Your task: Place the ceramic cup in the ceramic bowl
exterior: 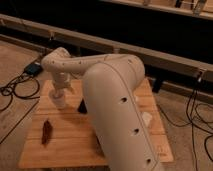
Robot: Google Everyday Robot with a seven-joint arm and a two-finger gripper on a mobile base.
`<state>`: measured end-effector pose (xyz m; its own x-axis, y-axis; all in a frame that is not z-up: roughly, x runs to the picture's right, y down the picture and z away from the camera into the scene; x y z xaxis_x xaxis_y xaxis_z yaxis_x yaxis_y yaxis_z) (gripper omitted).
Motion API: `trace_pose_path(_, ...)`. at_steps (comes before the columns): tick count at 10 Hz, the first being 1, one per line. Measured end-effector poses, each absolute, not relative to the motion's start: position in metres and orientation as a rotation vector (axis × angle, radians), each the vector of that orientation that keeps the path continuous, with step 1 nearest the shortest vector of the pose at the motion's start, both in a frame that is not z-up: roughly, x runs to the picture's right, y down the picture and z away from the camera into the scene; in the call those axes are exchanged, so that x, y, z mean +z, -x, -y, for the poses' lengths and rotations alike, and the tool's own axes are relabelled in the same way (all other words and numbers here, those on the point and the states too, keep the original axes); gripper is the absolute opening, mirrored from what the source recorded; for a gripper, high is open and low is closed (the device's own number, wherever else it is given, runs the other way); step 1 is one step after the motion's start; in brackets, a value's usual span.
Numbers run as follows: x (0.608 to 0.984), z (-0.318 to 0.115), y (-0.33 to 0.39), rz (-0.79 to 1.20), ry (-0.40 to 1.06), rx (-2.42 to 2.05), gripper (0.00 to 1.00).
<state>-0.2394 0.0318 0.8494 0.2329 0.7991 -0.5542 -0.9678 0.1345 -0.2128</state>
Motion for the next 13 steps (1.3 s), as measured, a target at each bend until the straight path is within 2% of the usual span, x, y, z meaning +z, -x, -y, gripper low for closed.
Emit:
trace_pose_path(2, 0.867, -0.044, 0.242, -0.376, 0.603, 1.286, 0.63)
trace_pose_path(5, 0.877, -0.054, 0.242, -0.404, 0.659, 1.302, 0.34)
trace_pose_path(8, 0.86, -0.052, 0.231, -0.406, 0.764, 1.343, 0.05)
trace_pose_path(10, 0.838, -0.046, 0.216, -0.396, 0.814, 1.34, 0.0)
trace_pose_path(13, 0.79, -0.055, 0.166, -0.421, 0.84, 1.325, 0.0)
